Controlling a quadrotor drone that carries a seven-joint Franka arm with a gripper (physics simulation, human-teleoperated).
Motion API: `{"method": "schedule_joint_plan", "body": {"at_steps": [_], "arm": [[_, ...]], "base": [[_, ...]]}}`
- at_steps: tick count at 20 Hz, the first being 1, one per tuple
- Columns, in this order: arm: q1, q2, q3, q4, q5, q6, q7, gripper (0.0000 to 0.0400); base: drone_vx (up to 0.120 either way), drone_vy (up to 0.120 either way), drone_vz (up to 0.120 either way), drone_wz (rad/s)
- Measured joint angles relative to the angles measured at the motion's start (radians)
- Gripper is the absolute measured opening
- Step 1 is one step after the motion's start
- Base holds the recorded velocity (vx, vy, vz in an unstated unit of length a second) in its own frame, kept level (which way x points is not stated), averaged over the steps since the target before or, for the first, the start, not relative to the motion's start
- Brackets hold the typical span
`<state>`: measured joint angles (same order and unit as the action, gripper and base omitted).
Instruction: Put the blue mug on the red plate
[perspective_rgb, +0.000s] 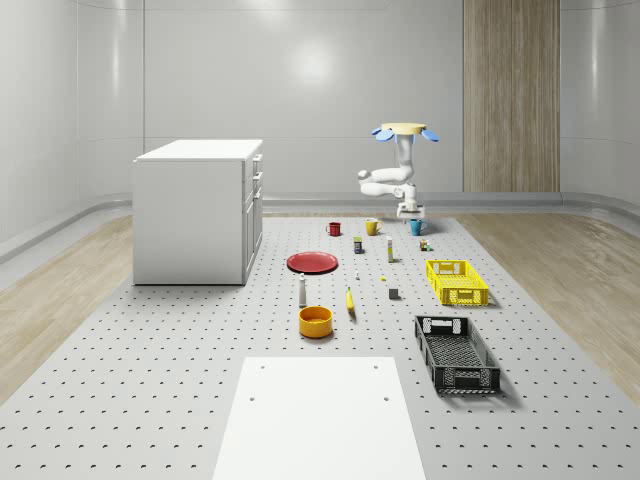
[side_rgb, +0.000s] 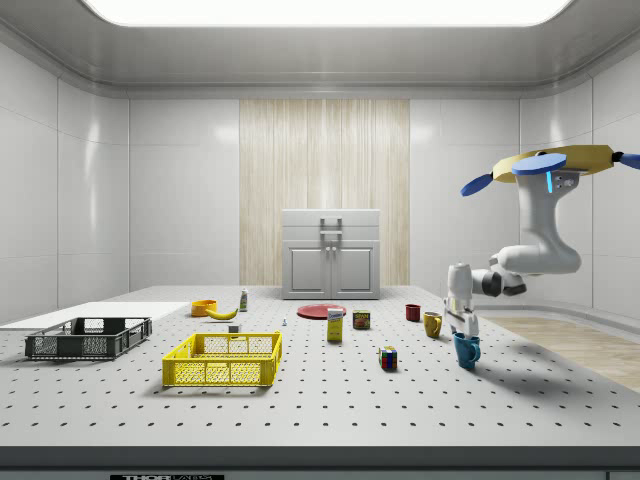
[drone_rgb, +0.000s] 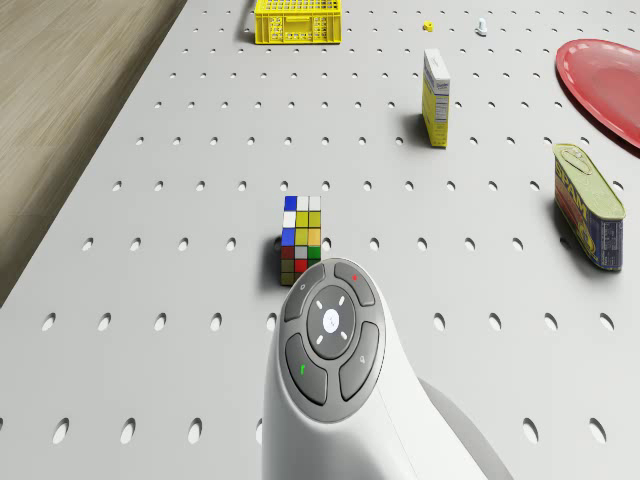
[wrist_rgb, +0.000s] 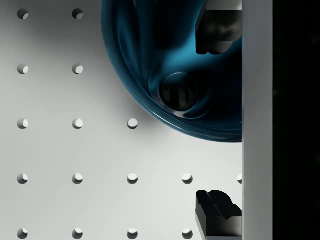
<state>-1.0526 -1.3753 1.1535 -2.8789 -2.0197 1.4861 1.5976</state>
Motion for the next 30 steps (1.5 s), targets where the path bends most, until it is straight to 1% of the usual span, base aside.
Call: {"method": "schedule_joint_plan", "body": {"at_steps": [4, 5, 6, 7, 8, 10, 12, 16, 20, 22, 26, 30], "arm": [[-0.001, -0.007, -0.004, 0.003, -0.003, 0.009, -0.001, 0.04], [-0.001, -0.009, -0.005, 0.003, -0.003, 0.011, -0.001, 0.0354], [-0.001, -0.01, -0.005, 0.003, -0.003, 0.012, -0.001, 0.0298], [-0.001, -0.011, -0.005, 0.004, -0.003, 0.014, -0.001, 0.0254], [-0.002, -0.013, -0.005, 0.004, -0.002, 0.015, -0.001, 0.022], [-0.002, -0.015, -0.005, 0.004, -0.002, 0.018, -0.001, 0.0173], [-0.003, -0.018, -0.005, 0.005, -0.001, 0.02, 0.0, 0.0144], [-0.005, -0.022, -0.004, 0.005, 0.001, 0.025, 0.001, 0.0116], [-0.006, -0.025, 0.013, 0.001, 0.019, 0.021, 0.004, 0.0106], [-0.005, -0.024, 0.036, -0.006, 0.04, 0.013, 0.007, 0.0104], [-0.006, -0.026, 0.074, -0.015, 0.078, 0.002, 0.013, 0.0101], [-0.008, -0.03, 0.093, -0.019, 0.098, 0.001, 0.016, 0.01]], "base": [[0.0, 0.0, 0.0, 0.0], [0.0, 0.0, 0.0, 0.0], [0.0, 0.0, 0.0, 0.0], [0.0, 0.0, 0.0, 0.0], [0.0, 0.0, 0.0, 0.0], [0.0, 0.0, 0.0, 0.0], [0.0, 0.0, 0.0, 0.0], [0.0, 0.0, 0.0, 0.0], [0.0, 0.0, 0.0, 0.0], [0.0, 0.0, 0.12, 0.0], [0.12, -0.12, 0.12, 0.0], [0.12, -0.12, 0.12, 0.0]]}}
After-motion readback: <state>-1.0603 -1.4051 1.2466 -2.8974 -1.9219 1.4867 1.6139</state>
